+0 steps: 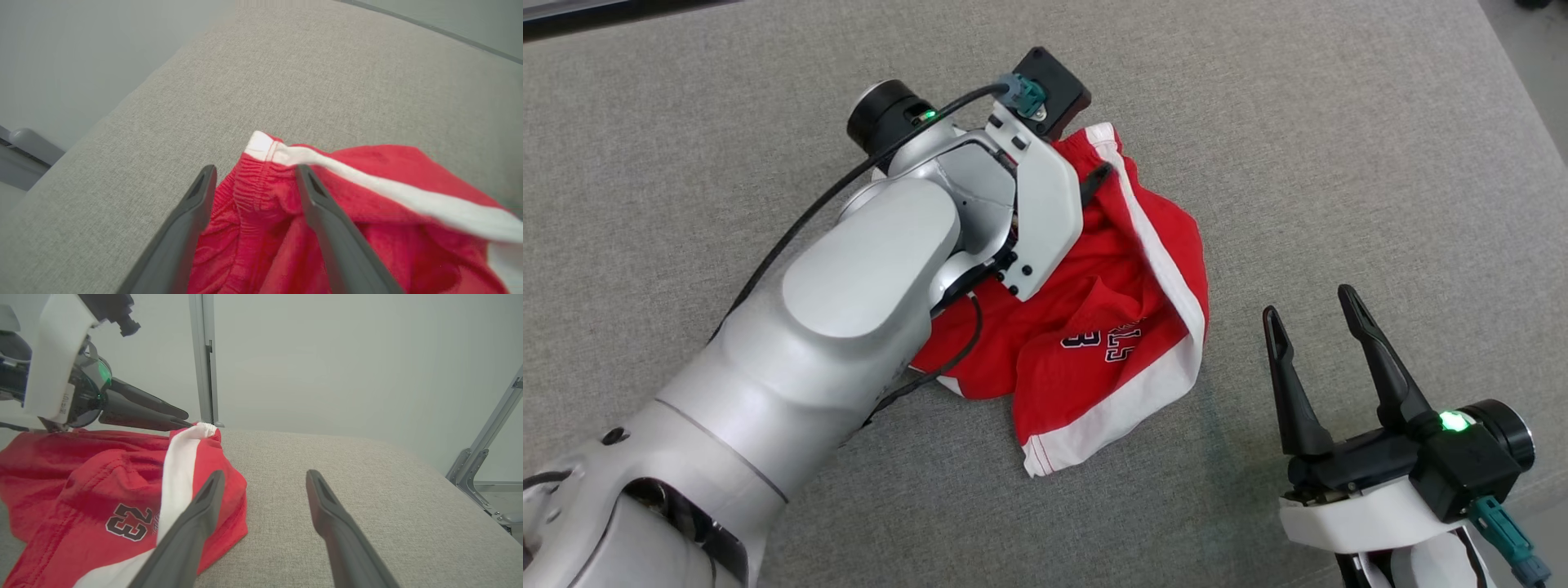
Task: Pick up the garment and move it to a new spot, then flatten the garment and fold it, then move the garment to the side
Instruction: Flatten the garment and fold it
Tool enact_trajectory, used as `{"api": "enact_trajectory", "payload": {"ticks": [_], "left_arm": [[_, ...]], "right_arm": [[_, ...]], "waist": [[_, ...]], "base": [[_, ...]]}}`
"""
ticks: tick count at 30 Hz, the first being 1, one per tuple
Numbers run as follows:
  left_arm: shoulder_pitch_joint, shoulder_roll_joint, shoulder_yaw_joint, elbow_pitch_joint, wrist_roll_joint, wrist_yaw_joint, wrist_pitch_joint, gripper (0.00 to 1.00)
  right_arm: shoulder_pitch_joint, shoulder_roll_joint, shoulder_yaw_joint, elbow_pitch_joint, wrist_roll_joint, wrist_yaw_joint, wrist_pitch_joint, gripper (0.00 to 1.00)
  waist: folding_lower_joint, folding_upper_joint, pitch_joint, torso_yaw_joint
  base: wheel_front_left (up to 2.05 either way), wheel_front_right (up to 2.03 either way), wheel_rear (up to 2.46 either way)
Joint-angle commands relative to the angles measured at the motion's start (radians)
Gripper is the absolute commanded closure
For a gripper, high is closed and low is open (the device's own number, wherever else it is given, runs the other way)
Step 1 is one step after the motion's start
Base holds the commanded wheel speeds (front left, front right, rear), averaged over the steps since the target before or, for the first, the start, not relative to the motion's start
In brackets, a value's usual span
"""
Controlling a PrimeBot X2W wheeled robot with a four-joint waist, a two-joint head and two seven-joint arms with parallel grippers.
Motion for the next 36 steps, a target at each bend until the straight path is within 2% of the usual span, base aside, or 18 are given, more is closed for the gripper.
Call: {"api": "enact_trajectory", "payload": {"ticks": [1,8,16,25,34,36], "left_arm": [[-0.027,0.007,-0.002,0.001,-0.007,0.0,0.004,0.0],[-0.11,-0.003,-0.034,0.006,-0.093,0.0,-0.026,0.0],[-0.096,-0.004,-0.162,0.047,-0.161,0.0,0.052,0.0],[-0.139,-0.015,-0.254,0.127,-0.146,0.0,0.018,0.0],[-0.126,-0.014,-0.279,0.177,-0.159,0.0,0.07,0.0],[-0.129,-0.011,-0.281,0.172,-0.146,0.0,0.05,0.0]], "right_arm": [[-0.007,0.0,0.001,0.001,-0.004,-0.002,-0.001,0.0],[-0.016,0.001,0.013,0.003,-0.01,-0.002,-0.001,0.0],[-0.012,-0.004,0.032,0.003,-0.004,-0.002,-0.001,0.0],[-0.02,-0.002,0.037,0.003,0.008,-0.002,-0.001,0.0],[-0.035,0.002,0.058,0.014,0.025,-0.002,-0.001,0.0],[-0.038,0.003,0.054,0.014,0.028,-0.002,-0.001,0.0]], "waist": [[-0.0001,0.0,-0.001,0.0],[-0.0001,0.0,-0.008,-0.004],[-0.0001,0.0,-0.015,-0.021],[-0.0001,0.0,0.006,-0.041],[-0.0001,0.0,0.009,-0.081],[-0.0001,0.0,0.008,-0.084]], "base": [[0.0,0.0,0.0],[0.0,0.0,0.0],[0.0,0.0,0.0],[0.0,0.0,0.0],[0.0,0.0,0.0],[0.0,0.0,0.0]]}}
